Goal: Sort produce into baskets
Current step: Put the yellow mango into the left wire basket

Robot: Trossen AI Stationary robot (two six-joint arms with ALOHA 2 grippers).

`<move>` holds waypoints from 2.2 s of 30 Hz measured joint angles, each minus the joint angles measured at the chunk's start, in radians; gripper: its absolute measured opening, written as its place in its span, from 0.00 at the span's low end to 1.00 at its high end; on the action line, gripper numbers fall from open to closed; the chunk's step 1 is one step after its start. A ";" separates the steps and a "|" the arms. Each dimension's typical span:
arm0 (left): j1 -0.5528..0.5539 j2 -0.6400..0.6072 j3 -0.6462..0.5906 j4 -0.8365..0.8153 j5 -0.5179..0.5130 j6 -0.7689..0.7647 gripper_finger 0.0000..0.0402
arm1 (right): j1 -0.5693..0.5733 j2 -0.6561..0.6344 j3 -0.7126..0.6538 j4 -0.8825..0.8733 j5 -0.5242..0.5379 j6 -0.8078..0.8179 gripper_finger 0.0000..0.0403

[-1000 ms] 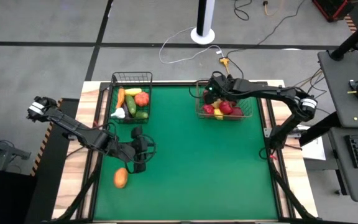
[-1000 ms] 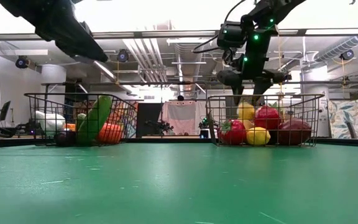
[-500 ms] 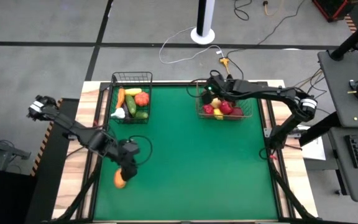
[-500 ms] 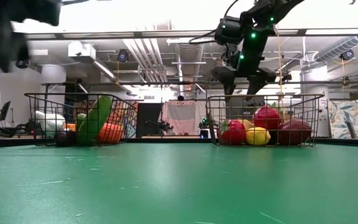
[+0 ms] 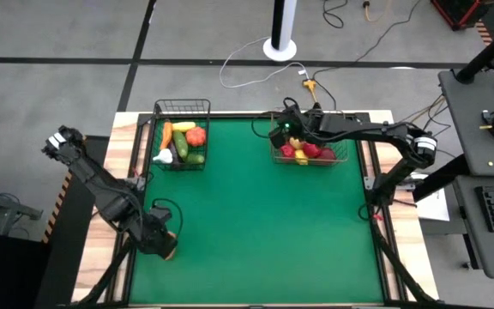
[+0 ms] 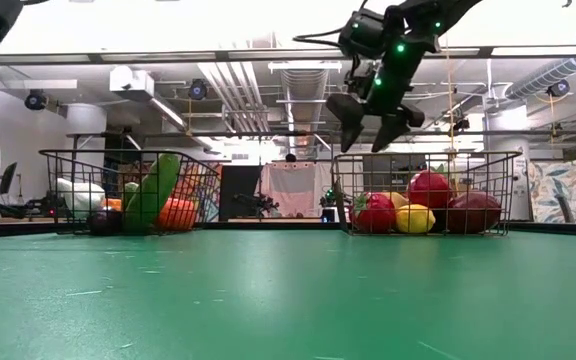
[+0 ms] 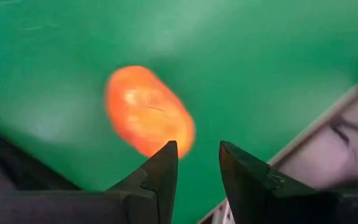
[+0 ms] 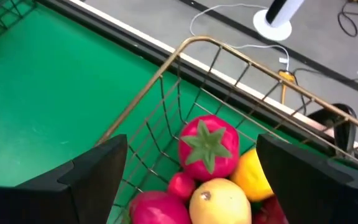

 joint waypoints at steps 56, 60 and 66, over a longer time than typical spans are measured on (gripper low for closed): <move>-0.077 0.514 0.312 -0.319 0.015 -0.226 0.71 | 0.060 0.000 0.000 0.069 -0.061 -0.066 0.87; -0.077 0.514 0.273 -0.265 0.000 -0.226 0.71 | 0.066 0.000 0.000 0.069 -0.061 -0.068 0.87; -0.075 0.514 0.226 -0.254 -0.001 -0.230 0.71 | 0.066 0.000 0.001 0.069 -0.061 -0.069 0.87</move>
